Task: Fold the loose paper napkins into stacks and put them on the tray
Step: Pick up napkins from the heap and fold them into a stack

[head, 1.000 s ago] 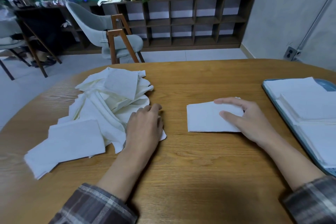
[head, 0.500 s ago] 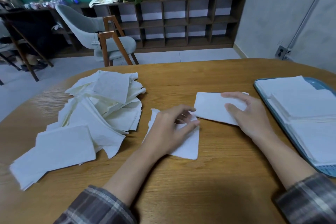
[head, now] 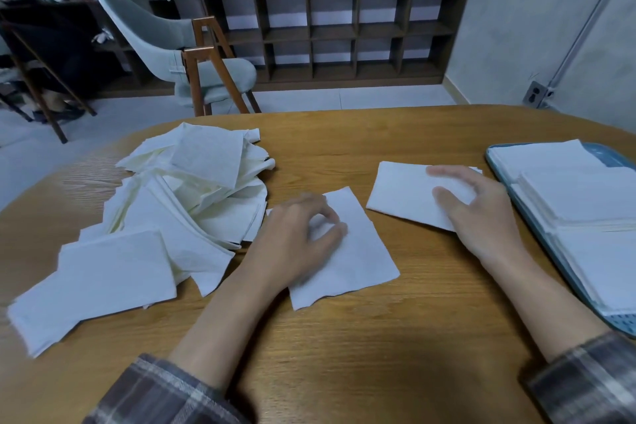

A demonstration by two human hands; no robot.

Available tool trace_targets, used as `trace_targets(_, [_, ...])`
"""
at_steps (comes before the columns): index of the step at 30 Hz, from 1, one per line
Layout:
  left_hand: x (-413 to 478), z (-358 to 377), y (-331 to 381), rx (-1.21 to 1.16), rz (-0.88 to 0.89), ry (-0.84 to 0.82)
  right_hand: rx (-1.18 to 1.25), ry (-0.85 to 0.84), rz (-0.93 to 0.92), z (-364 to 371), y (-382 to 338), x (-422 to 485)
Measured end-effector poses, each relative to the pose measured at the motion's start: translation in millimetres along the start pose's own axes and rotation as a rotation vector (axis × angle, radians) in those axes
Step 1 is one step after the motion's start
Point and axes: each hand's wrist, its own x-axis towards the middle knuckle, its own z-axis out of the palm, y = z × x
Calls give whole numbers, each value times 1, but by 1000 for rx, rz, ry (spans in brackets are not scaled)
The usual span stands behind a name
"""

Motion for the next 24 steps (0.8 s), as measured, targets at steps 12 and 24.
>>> trace_targets(12, [-5, -2, 14, -178, 106, -58, 106, -99, -97, -1, -20, -10])
trace_targets(24, [-5, -10, 25, -736, -100, -102, 192, -304, -67, 1, -30, -14])
